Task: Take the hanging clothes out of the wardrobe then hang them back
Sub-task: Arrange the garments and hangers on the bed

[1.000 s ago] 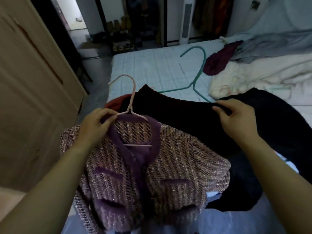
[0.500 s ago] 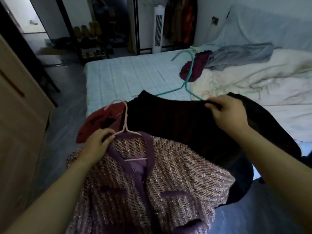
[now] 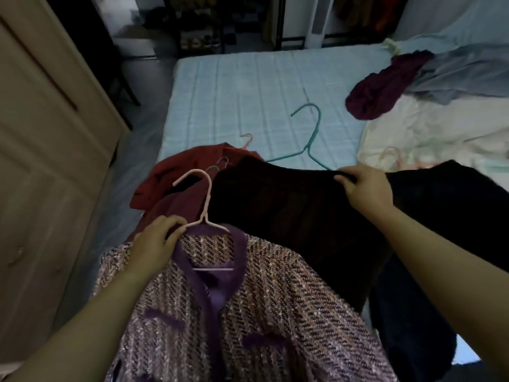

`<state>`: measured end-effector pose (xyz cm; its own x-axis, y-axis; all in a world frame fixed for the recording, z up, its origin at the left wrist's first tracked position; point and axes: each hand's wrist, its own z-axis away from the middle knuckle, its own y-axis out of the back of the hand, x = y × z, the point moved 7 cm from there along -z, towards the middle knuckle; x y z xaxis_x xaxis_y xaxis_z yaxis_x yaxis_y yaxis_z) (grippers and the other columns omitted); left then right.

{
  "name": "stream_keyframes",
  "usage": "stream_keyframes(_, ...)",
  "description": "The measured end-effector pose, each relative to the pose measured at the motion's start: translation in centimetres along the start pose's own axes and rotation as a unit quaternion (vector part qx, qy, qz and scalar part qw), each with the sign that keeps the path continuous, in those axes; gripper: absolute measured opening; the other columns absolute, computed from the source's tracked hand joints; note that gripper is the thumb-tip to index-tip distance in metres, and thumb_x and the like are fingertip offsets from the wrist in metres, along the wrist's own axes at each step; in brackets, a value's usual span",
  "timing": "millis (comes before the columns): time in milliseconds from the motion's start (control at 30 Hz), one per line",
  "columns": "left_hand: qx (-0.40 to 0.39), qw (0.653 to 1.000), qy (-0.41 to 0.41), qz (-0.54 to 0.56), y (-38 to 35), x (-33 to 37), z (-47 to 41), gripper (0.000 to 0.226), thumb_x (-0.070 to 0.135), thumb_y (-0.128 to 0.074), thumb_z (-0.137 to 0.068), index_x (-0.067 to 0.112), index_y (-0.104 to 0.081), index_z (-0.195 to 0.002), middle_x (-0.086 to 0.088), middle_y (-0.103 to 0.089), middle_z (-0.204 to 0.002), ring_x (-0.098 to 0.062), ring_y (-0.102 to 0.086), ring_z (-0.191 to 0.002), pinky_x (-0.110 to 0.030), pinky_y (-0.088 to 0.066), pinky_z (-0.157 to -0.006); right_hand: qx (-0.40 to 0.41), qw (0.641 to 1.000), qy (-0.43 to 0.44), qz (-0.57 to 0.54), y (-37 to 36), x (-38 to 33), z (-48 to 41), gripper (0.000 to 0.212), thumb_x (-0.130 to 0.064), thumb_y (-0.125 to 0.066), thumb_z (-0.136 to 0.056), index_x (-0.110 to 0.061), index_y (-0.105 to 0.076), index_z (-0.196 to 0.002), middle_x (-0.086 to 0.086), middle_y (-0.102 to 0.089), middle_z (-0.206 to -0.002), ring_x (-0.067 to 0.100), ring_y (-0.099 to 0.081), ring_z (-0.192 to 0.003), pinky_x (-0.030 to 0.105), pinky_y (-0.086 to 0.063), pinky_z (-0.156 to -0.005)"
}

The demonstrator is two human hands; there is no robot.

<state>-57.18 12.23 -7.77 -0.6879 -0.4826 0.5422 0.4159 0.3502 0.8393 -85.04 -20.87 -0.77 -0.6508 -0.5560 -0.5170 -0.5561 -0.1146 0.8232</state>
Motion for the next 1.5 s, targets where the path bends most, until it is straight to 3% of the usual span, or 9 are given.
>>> stream_keyframes(100, -0.002, 1.0, 0.023, -0.017, -2.5, 1.2, -0.4, 0.014, 0.042, -0.046, -0.091, 0.036, -0.057, -0.097, 0.009, -0.056, -0.088, -0.017, -0.058, -0.085, -0.044, -0.047, -0.073, -0.073, 0.997, -0.039, 0.01, -4.6, 6.4, -1.4, 0.027, -0.03, -0.064, -0.087, -0.013, -0.07, -0.108, 0.008, -0.068, -0.113, 0.027, -0.061, -0.104, 0.03, -0.044, -0.083)
stream_keyframes(400, -0.022, 0.996, 0.074, -0.039, -6.1, 2.4, -1.1, 0.013, 0.039, -0.051, -0.09, 0.035, -0.061, -0.098, 0.01, -0.057, -0.086, -0.008, -0.058, -0.079, -0.037, -0.047, -0.071, -0.253, 0.963, -0.086, 0.042, -14.8, 13.8, -0.7, 0.033, -0.032, -0.06, -0.089, -0.015, -0.065, -0.117, 0.011, -0.063, -0.119, 0.03, -0.057, -0.107, 0.035, -0.044, -0.086)
stream_keyframes(533, -0.019, 0.996, 0.086, -0.034, -6.7, 2.6, -1.1, 0.016, 0.04, -0.051, -0.088, 0.034, -0.062, -0.098, 0.013, -0.058, -0.087, -0.006, -0.058, -0.081, -0.035, -0.047, -0.074, -0.257, 0.966, 0.024, -0.009, -16.0, 10.5, 1.6, 0.046, -0.029, -0.069, -0.083, -0.005, -0.061, -0.121, 0.019, -0.056, -0.124, 0.035, -0.053, -0.113, 0.036, -0.037, -0.099)
stream_keyframes(767, 0.005, 0.998, 0.066, -0.012, -6.3, 2.8, -0.6, 0.01, 0.031, -0.059, -0.089, 0.033, -0.063, -0.098, 0.015, -0.058, -0.086, -0.001, -0.057, -0.08, -0.033, -0.047, -0.073, -0.394, 0.9, 0.129, -0.134, -19.5, -0.3, 9.4, 0.048, -0.038, -0.059, -0.089, -0.017, -0.051, -0.132, 0.002, -0.049, -0.132, 0.017, -0.05, -0.117, 0.024, -0.037, -0.098)
stream_keyframes(933, -0.022, 0.999, 0.046, 0.008, -5.6, 1.6, 0.4, 0.03, 0.052, -0.053, -0.084, 0.033, -0.059, -0.107, 0.014, -0.059, -0.097, -0.008, -0.06, -0.09, -0.035, -0.049, -0.079, -0.314, 0.931, 0.081, -0.17, -19.6, -1.9, 12.2, 0.026, -0.031, -0.053, -0.092, -0.023, -0.06, -0.117, 0.0, -0.061, -0.105, 0.019, -0.059, -0.097, 0.036, -0.048, -0.082)
stream_keyframes(1100, -0.144, 0.987, -0.015, -0.076, -5.7, -1.9, 1.6, 0.063, 0.072, -0.042, -0.079, 0.032, -0.049, -0.126, 0.011, -0.058, -0.105, -0.014, -0.058, -0.095, -0.039, -0.045, -0.085, -0.187, 0.971, 0.048, -0.139, -16.8, -2.7, 14.5, 0.027, -0.035, -0.048, -0.09, -0.025, -0.063, -0.11, -0.004, -0.061, -0.095, 0.016, -0.061, -0.088, 0.042, -0.051, -0.073)
stream_keyframes(1200, -0.174, 0.978, -0.044, -0.107, -5.0, -3.3, 2.6, 0.057, 0.067, -0.041, -0.086, 0.031, -0.044, -0.13, 0.008, -0.057, -0.115, -0.019, -0.055, -0.106, -0.047, -0.039, -0.097, -0.13, 0.986, 0.034, -0.099, -14.5, -4.0, 16.9, 0.024, -0.033, -0.05, -0.09, -0.027, -0.062, -0.11, -0.005, -0.06, -0.093, 0.017, -0.061, -0.086, 0.044, -0.05, -0.07)
stream_keyframes(1333, -0.146, 0.982, -0.101, -0.061, -2.1, -1.9, 4.0, 0.045, 0.055, -0.047, -0.086, 0.028, -0.05, -0.123, 0.002, -0.057, -0.101, -0.02, -0.056, -0.09, -0.042, -0.048, -0.073, -0.067, 0.995, 0.021, -0.069, -10.8, -6.6, 20.0, 0.025, -0.029, -0.05, -0.091, -0.025, -0.062, -0.113, -0.003, -0.06, -0.094, 0.021, -0.061, -0.087, 0.045, -0.05, -0.068)
stream_keyframes(1500, -0.075, 0.988, -0.132, 0.026, 1.7, 2.6, 6.6, 0.028, 0.041, -0.058, -0.088, 0.033, -0.054, -0.115, 0.008, -0.055, -0.099, -0.015, -0.057, -0.085, -0.04, -0.049, -0.071, 0.0, 0.997, 0.01, -0.073, -4.4, -8.6, 23.2, 0.027, -0.029, -0.047, -0.092, -0.028, -0.06, -0.116, -0.002, -0.059, -0.094, 0.02, -0.06, -0.088, 0.046, -0.049, -0.071)
